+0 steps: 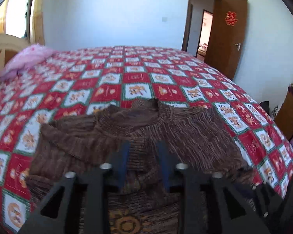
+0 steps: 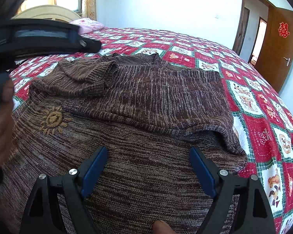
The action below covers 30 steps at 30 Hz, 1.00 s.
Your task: Fold small clothes
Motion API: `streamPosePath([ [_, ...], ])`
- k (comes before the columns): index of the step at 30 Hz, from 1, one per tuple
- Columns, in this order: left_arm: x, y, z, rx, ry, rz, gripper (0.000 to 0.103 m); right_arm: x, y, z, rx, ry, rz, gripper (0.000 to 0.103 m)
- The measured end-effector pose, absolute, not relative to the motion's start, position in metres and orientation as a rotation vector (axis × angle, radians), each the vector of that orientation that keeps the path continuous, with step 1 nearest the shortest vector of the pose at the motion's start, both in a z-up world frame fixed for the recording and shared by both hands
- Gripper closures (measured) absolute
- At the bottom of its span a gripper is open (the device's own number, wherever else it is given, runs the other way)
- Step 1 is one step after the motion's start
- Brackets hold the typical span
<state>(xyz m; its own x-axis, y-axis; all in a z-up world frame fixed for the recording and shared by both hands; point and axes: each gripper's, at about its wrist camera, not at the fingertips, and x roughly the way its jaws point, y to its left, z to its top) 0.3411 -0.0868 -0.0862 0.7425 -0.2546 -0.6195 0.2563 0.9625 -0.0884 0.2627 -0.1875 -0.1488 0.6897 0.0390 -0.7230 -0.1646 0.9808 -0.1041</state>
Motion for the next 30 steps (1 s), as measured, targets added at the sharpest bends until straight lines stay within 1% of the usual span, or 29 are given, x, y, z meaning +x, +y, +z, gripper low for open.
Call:
streamPosePath([
  [2,0.334,-0.069,-0.080,0.031,0.622,-0.235,0.031,0.263,-0.188,-0.149,-0.165,0.802,0.114,0.017],
  [4,0.339,-0.041,-0.081,0.071,0.608,-0.143,0.031,0.263,-0.188,-0.149,-0.164,0.802,0.114,0.017],
  [7,0.354,0.000,-0.099,0.205,0.627,0.084,0.032,0.263,-0.189,-0.149,-0.160,0.802,0.115,0.017],
  [10,0.373,0.035,-0.133,0.303,0.737,0.191,0.032,0.262,-0.189,-0.148,-0.152,0.799,0.119,0.017],
  [12,0.376,0.050,-0.154,0.285,0.821,0.171,0.031,0.260,-0.192,-0.145,-0.141,0.784,0.129,0.017],
  [16,0.372,0.048,-0.154,0.270,0.820,0.140,0.028,0.251,-0.185,-0.117,-0.109,0.733,0.142,0.017],
  [19,0.369,0.050,-0.155,0.261,0.810,0.134,0.028,0.256,-0.159,-0.089,-0.174,0.696,0.174,0.017],
  [20,0.368,0.052,-0.154,0.240,0.809,0.124,0.028,0.261,-0.150,-0.082,-0.198,0.688,0.187,0.018],
  [22,0.372,0.059,-0.158,0.188,0.812,0.101,0.028,0.281,-0.128,-0.076,-0.258,0.703,0.224,0.025],
  [24,0.371,0.066,-0.159,0.136,0.819,0.080,0.028,0.303,-0.114,-0.080,-0.303,0.734,0.271,0.035],
  [26,0.371,0.069,-0.162,0.109,0.821,0.064,0.028,0.331,-0.096,-0.092,-0.387,0.747,0.265,0.035],
  [28,0.371,0.072,-0.163,0.080,0.820,0.050,0.028,0.357,-0.082,-0.109,-0.444,0.797,0.267,0.041],
  [30,0.372,0.077,-0.164,0.050,0.822,0.040,0.026,0.368,-0.074,-0.120,-0.465,0.850,0.290,0.042],
])
